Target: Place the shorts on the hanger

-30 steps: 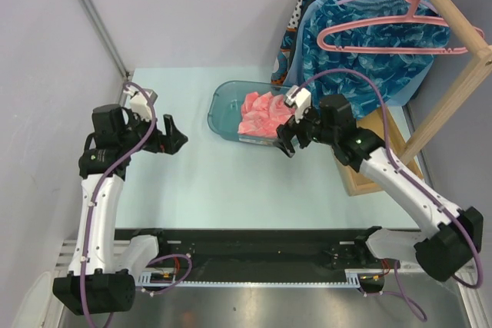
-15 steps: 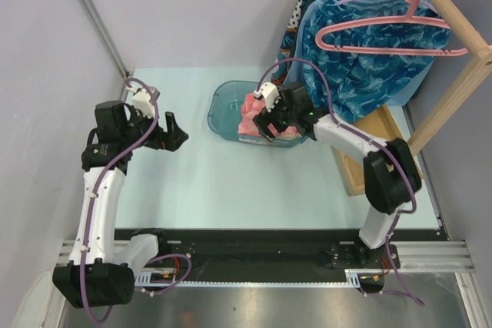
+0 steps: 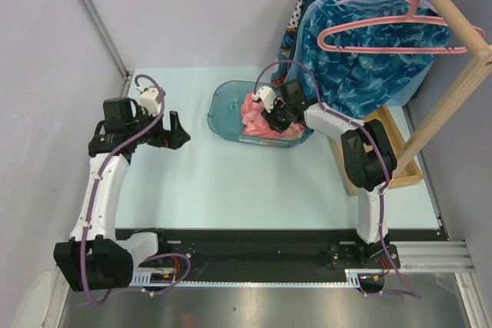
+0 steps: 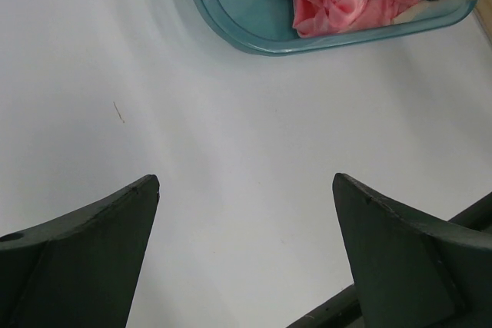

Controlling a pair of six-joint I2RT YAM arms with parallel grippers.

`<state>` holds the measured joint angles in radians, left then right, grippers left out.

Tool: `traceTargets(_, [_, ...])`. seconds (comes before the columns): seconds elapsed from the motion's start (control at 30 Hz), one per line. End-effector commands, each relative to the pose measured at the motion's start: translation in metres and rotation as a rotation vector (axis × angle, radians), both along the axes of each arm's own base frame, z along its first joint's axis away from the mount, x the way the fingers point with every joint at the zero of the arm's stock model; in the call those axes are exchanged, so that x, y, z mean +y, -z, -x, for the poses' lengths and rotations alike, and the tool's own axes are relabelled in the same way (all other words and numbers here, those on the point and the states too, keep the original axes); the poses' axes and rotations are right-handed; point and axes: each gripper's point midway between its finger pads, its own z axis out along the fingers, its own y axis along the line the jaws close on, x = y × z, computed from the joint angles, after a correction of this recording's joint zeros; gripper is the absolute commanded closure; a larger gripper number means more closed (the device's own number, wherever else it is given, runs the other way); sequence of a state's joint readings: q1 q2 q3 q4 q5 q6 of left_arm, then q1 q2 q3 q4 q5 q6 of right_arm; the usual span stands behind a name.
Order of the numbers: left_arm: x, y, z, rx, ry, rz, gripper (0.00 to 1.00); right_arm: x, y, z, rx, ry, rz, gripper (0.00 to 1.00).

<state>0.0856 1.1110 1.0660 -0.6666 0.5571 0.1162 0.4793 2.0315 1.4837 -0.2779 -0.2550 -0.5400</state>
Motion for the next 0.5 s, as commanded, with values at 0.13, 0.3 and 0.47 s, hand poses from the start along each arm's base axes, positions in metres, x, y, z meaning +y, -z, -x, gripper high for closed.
traceTargets(0.13, [-0.009, -0.031, -0.002, -0.095, 0.058, 0.028, 0.00, 0.006, -0.158, -0.016, -0.143, 0.030, -0.137, 1.00])
traceTargets(0.3, [-0.010, -0.039, -0.004, -0.096, 0.063, 0.031, 0.00, 0.003, -0.258, -0.003, -0.296, 0.039, -0.230, 1.00])
traceTargets(0.47, [-0.011, -0.049, -0.007, -0.112, 0.062, 0.044, 0.00, 0.000, -0.341, 0.024, -0.428, 0.034, -0.314, 1.00])
